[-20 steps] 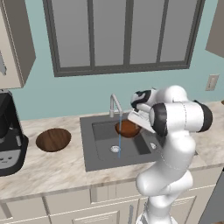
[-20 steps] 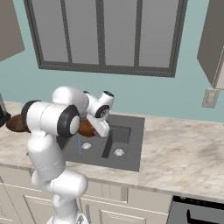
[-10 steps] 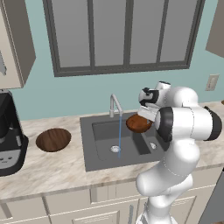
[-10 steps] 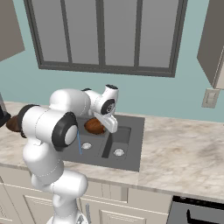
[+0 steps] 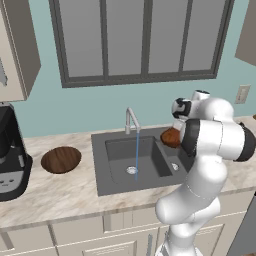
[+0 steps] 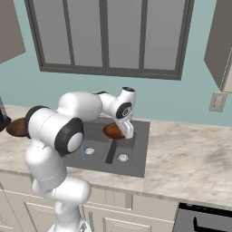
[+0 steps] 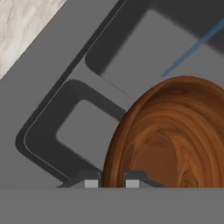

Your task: Rinse each bowl for a few seconds and place them down in the sink or on the counter.

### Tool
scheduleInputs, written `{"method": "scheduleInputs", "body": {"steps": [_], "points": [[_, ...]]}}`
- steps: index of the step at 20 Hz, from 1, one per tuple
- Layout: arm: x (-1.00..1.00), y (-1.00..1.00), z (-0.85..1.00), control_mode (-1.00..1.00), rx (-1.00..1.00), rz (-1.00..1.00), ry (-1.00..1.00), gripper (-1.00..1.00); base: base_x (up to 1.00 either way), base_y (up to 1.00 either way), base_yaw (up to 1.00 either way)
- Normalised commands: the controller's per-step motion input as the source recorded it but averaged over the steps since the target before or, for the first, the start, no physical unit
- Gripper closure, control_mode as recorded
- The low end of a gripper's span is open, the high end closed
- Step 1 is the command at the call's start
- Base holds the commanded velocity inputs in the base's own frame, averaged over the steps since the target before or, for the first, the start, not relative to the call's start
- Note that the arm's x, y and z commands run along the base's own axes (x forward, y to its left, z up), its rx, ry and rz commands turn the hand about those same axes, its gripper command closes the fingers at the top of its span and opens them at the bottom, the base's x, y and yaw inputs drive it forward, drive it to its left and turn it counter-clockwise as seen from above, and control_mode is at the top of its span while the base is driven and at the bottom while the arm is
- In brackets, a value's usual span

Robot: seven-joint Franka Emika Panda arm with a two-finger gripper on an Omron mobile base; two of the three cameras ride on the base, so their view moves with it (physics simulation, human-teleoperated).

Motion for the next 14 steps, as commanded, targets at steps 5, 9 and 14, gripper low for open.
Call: {"method": "scheduleInputs", "body": {"steps": [5, 9, 14], "points": [[0.11, -0.38, 0.00, -1.00, 0.00, -0.35, 0.00, 1.00, 0.00, 0.00, 0.00], [0.05, -0.35, 0.00, -1.00, 0.00, -0.34, -0.01, 1.00, 0.00, 0.00, 0.00], [0.00, -0.38, 0.00, -1.00, 0.00, -0.31, -0.04, 1.00, 0.00, 0.00, 0.00]]}}
